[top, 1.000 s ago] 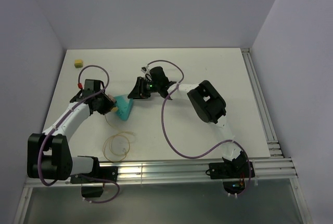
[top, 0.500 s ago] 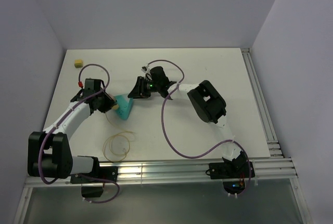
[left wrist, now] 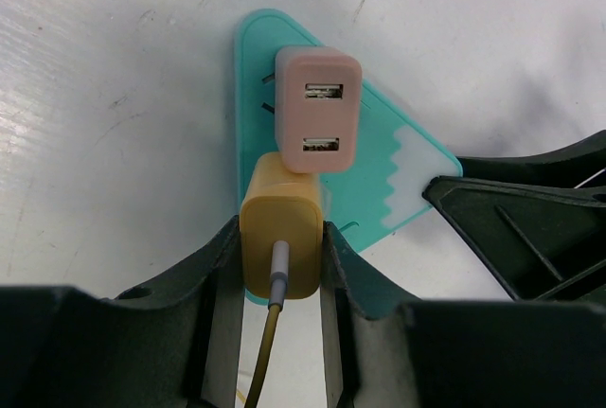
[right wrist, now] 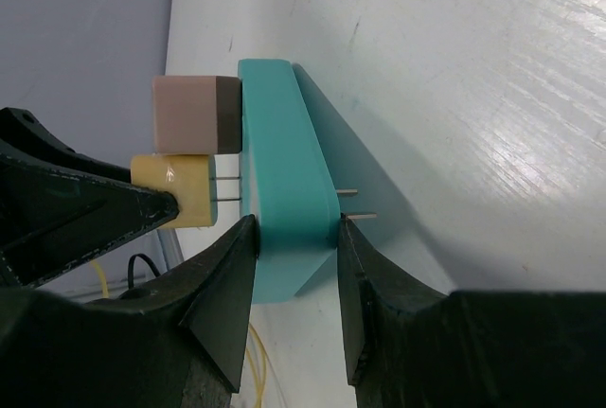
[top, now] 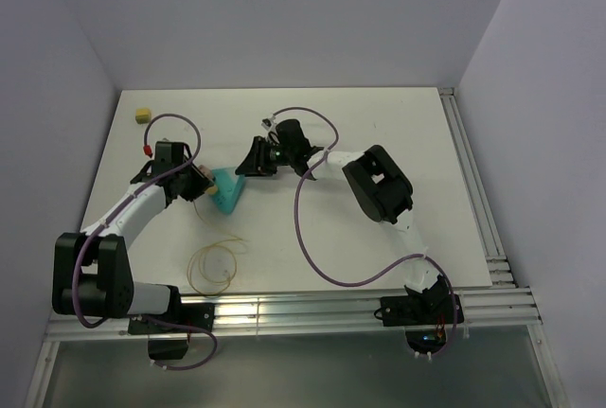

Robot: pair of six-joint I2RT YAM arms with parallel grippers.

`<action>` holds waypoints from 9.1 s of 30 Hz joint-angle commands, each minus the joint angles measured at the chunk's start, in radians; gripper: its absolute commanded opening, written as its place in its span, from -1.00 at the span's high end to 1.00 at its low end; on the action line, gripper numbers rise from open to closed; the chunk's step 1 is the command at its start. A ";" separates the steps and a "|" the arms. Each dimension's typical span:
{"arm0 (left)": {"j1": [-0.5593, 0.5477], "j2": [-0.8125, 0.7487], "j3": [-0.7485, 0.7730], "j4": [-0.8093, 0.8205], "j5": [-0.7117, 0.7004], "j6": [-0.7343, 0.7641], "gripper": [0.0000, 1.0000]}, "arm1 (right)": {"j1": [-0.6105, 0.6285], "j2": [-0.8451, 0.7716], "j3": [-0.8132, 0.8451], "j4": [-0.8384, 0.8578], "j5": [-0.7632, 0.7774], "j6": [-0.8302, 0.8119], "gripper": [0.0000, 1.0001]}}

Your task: Insert the plug

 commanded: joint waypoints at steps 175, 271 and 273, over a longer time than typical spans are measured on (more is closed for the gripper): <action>0.076 -0.186 0.283 -0.175 -0.121 0.136 -0.66 | 0.026 -0.815 -0.748 -0.195 0.171 -0.252 -0.93; 0.351 1.137 1.191 0.309 -0.135 1.143 1.00 | 0.025 -0.838 -0.802 -0.287 0.154 -0.272 -1.00; 0.352 1.091 1.173 0.322 -0.131 1.089 0.99 | 0.025 -0.858 -0.811 -0.298 0.213 -0.260 -1.00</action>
